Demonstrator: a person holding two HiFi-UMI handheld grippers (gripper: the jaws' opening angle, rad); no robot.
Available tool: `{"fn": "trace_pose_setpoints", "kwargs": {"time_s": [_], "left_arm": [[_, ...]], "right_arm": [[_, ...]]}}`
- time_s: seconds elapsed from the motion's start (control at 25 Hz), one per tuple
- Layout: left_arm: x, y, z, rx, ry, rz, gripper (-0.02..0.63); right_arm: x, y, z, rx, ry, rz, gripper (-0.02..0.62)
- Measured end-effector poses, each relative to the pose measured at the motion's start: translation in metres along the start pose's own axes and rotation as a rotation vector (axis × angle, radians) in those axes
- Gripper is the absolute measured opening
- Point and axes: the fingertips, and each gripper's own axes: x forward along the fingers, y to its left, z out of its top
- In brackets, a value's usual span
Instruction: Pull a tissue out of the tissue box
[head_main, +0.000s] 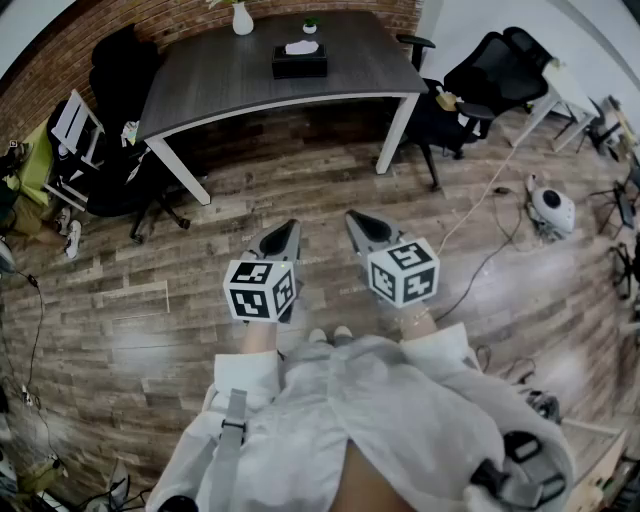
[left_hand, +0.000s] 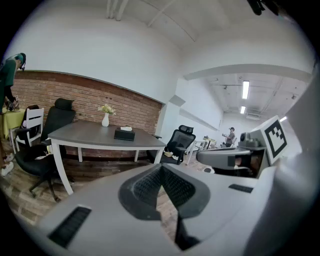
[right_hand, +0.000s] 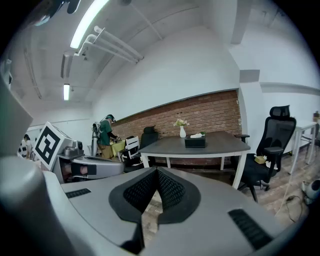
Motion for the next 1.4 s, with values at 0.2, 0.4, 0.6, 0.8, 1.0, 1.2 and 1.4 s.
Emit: {"fn": "trace_pose_setpoints", "kwargs": {"time_s": [0.2, 0.4, 0.6, 0.8, 1.0, 1.2, 1.4], "left_arm": [[0.01, -0.014, 0.006, -0.012, -0.011, -0.044, 0.005], [0.015, -0.017, 0.003, -0.002, 0.002, -0.069, 0.005], [0.011, -0.011, 0.003, 0.018, -0.003, -0.06, 0.005], [0.004, -0.009, 0.007, 0.075, -0.053, -0.116, 0.005], [-0.006, -0.003, 0.002, 0.033, -0.09, -0.171, 0.005], [-0.007, 0.024, -0.015, 0.03, -0.067, -0.091, 0.005], [0.005, 0.042, -0.02, 0.007, -0.035, -0.058, 0.006]], "right_arm": [[0.0, -0.007, 0.003, 0.0, 0.0, -0.016, 0.005], [0.001, -0.004, 0.005, -0.006, -0.008, -0.023, 0.003], [0.003, 0.006, 0.002, -0.01, -0.006, -0.005, 0.003], [0.009, 0.022, 0.004, 0.018, -0.049, 0.032, 0.005], [0.004, 0.027, 0.0, 0.123, -0.111, 0.056, 0.005], [0.004, 0.015, -0.006, 0.109, -0.112, -0.032, 0.005], [0.015, 0.003, -0.005, 0.041, -0.084, -0.074, 0.006]]}}
